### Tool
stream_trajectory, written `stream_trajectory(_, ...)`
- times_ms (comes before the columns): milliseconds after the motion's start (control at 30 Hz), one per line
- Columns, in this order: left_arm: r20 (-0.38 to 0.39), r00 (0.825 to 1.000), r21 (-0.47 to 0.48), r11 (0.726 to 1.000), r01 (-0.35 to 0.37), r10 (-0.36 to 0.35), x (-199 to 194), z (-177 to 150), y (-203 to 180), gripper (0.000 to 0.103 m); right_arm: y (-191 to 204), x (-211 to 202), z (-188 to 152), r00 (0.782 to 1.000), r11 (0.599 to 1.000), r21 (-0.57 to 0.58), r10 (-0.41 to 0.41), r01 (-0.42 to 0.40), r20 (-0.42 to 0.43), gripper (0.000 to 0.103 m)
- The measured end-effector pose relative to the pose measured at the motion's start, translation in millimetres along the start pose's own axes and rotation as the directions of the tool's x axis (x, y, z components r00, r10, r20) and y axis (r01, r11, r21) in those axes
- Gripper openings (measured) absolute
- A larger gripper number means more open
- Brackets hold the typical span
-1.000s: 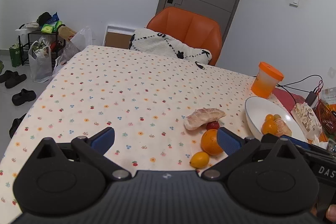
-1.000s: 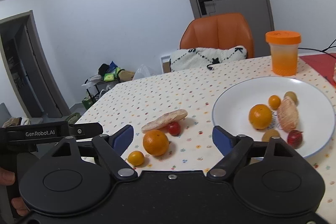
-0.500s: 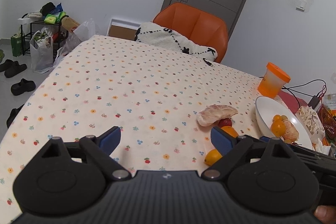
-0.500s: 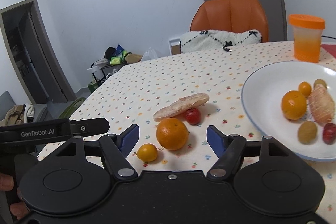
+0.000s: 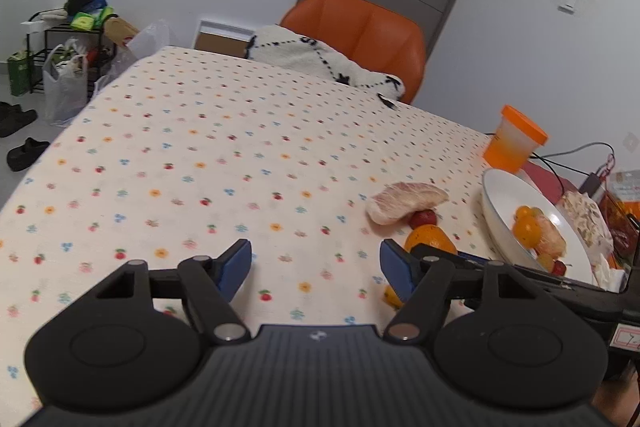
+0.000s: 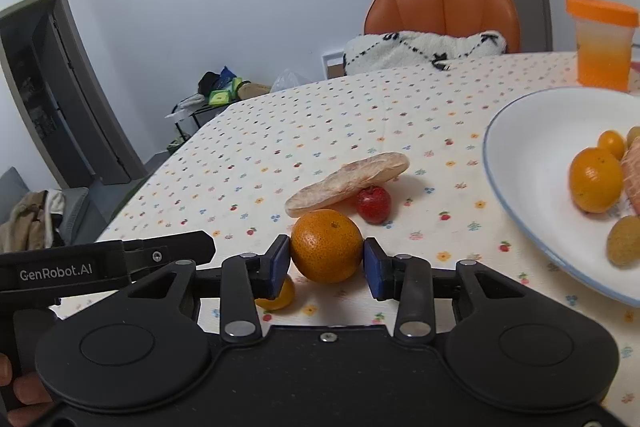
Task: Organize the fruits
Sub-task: 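Grasp large orange with right gripper while left gripper grasps small orange fruit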
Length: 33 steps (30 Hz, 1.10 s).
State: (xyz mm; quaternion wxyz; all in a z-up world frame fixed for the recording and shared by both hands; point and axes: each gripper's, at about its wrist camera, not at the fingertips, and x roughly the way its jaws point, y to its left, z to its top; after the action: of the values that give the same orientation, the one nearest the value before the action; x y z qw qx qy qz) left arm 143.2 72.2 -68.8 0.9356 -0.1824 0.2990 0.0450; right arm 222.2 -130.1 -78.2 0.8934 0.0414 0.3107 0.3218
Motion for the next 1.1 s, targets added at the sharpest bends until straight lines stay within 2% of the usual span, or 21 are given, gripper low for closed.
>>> stream_trajectory(333,-0.016,0.998,0.029,0.998,0.061,-0.061,5,-10,-18,0.068,-12,-17,-4,0.999,0.999,0.017,-0.037,0.037,0.014,0.037)
stream_trajectory(467,-0.031,0.997,0.035,0.996,0.077,-0.075,8,-12,-24,0.055,-15,-22,-4,0.999,0.999,0.021,-0.043,0.042,0.022,0.037)
stream_trajectory(700,-0.051,0.993,0.055,0.992,0.113,-0.11,14,-15,-36,0.051,-20,-33,-4,0.998,0.998,0.028,-0.056,0.055,0.038,0.037)
stream_trajectory(767,-0.055,0.992,0.06,0.991,0.116,-0.113,17,-16,-40,0.036,-21,-37,-5,0.997,0.998,0.029,-0.061,0.06,0.044,0.037)
stream_trajectory(833,-0.067,0.992,0.064,0.992,0.111,-0.106,20,-16,-41,0.025,-22,-40,-5,0.997,0.997,0.03,-0.065,0.064,0.049,0.037)
stream_trajectory(1100,-0.04,0.995,0.079,0.992,0.097,-0.094,17,-12,-47,0.025,-27,-50,-4,0.995,0.997,0.04,-0.075,0.072,0.071,0.037)
